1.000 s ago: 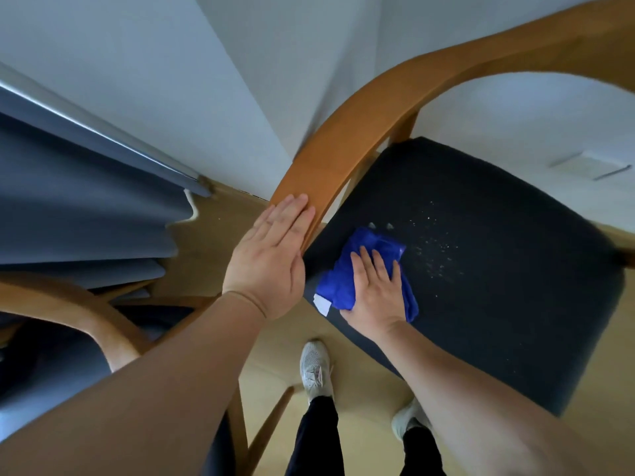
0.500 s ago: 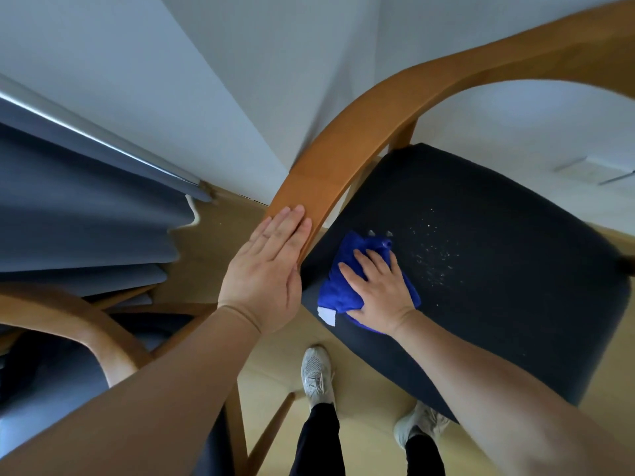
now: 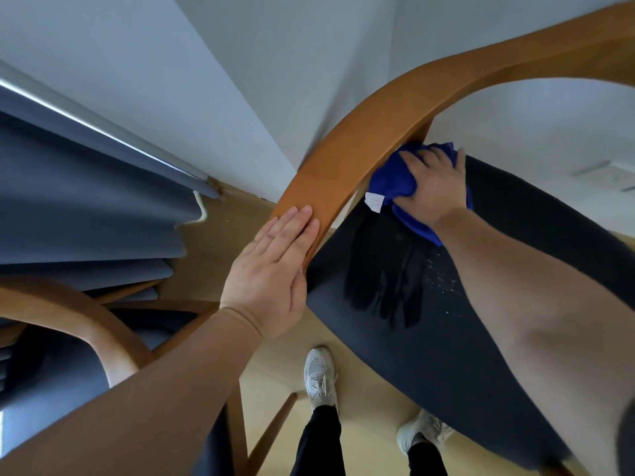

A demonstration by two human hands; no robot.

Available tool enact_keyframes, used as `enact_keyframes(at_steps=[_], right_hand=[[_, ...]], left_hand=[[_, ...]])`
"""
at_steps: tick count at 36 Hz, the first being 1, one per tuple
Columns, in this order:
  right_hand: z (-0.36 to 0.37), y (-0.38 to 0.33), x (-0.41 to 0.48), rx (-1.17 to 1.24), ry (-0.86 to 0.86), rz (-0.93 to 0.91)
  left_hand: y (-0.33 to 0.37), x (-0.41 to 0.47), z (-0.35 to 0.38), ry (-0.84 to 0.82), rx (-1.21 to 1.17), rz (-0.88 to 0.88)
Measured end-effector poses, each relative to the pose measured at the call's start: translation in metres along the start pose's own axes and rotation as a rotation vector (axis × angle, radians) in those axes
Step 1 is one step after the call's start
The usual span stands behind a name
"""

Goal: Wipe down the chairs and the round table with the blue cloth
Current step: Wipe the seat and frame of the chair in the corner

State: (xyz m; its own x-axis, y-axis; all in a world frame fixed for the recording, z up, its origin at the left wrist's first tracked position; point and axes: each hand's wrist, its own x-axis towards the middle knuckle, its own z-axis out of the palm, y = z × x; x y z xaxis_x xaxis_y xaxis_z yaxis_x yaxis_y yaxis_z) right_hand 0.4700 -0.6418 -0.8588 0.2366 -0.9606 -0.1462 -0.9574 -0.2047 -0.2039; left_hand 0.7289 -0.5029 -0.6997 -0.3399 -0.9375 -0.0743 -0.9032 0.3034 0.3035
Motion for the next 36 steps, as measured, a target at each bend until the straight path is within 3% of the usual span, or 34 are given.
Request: enact_keyframes(at_steps=[3,15,25,31,36], right_hand=[[0.008,-0.008,-0.008,0.108,-0.005,0.098],[0.008,-0.042,-0.017,0.139,-0.047,0.152],[0.025,-0.112,-0.085,0.075,-0.240,-0.255],[0.045,-0.125,-0.142,0.096,-0.208,-0.542],[0.044,-0.117,-0.146,0.077,-0.252,-0.666]], left_hand=[[0.000,0.000,0.000,-0.006,0.000,-0.001],[-0.003,-0.001,0.002,-0.005,-0.014,0.020],[-0.001,0.001,0.001,-0.007,0.000,0.011],[0.001,0.001,-0.001,-0.021,0.022,0.003],[0.003,0.001,-0.002,-0.048,0.046,-0.003]])
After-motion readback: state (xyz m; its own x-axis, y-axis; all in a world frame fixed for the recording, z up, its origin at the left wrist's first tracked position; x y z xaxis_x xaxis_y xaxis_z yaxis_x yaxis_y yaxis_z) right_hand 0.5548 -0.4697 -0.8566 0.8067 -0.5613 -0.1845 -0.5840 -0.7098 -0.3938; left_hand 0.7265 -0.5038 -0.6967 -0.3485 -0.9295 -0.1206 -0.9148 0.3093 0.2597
